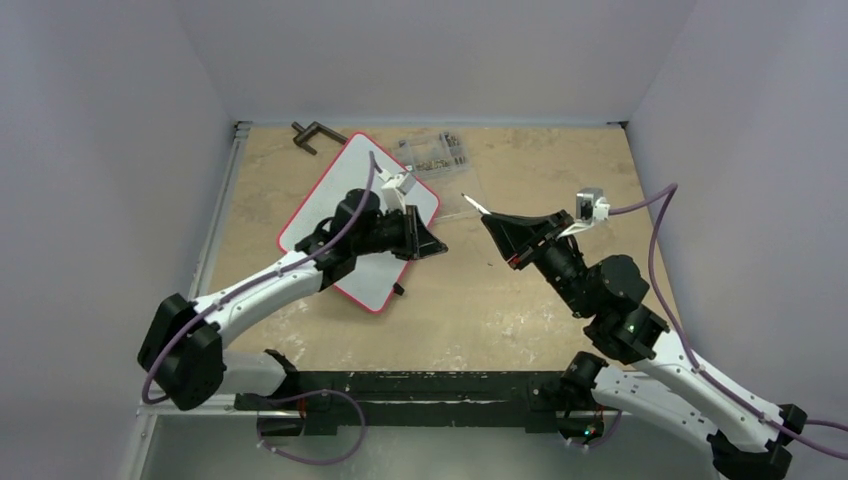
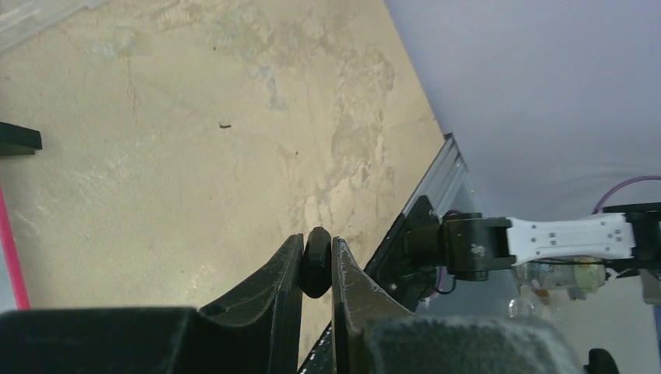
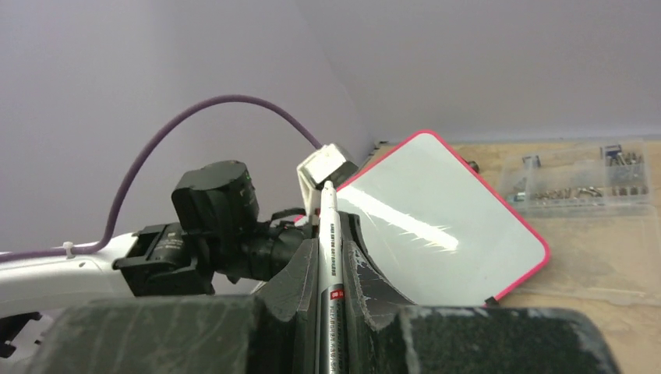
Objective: Write a sentence on the whiteboard
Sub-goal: Place the pen cap at the center of the board.
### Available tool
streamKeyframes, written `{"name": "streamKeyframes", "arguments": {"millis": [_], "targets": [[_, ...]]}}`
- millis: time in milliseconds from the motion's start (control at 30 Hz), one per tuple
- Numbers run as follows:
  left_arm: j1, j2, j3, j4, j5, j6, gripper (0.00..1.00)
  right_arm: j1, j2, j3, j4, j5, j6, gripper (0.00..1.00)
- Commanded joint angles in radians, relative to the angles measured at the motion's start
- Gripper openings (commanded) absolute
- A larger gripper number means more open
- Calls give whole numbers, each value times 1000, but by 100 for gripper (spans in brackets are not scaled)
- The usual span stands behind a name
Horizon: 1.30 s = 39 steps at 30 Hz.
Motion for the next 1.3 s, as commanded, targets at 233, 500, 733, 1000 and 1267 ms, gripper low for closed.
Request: {"name": "streamKeyframes", "arguments": {"millis": [233,500,733,1000,1267], "targets": [[-162,389,150,126,-118,141,0,2,-56,30,-71,149,-18,0],[-225,595,282,89,-114,170,1,2,-83,33,-106,192,-24,0],[-265,709,364,39,-78,188,9,2,-93,22,-115,206,-21,0],[-281,789,416,2,-33,196,18,3,-116,15,-130,223,-17,0],[-304,814,452,-48,-11,220,40,3,-128,12,-141,229,-13,0]]}}
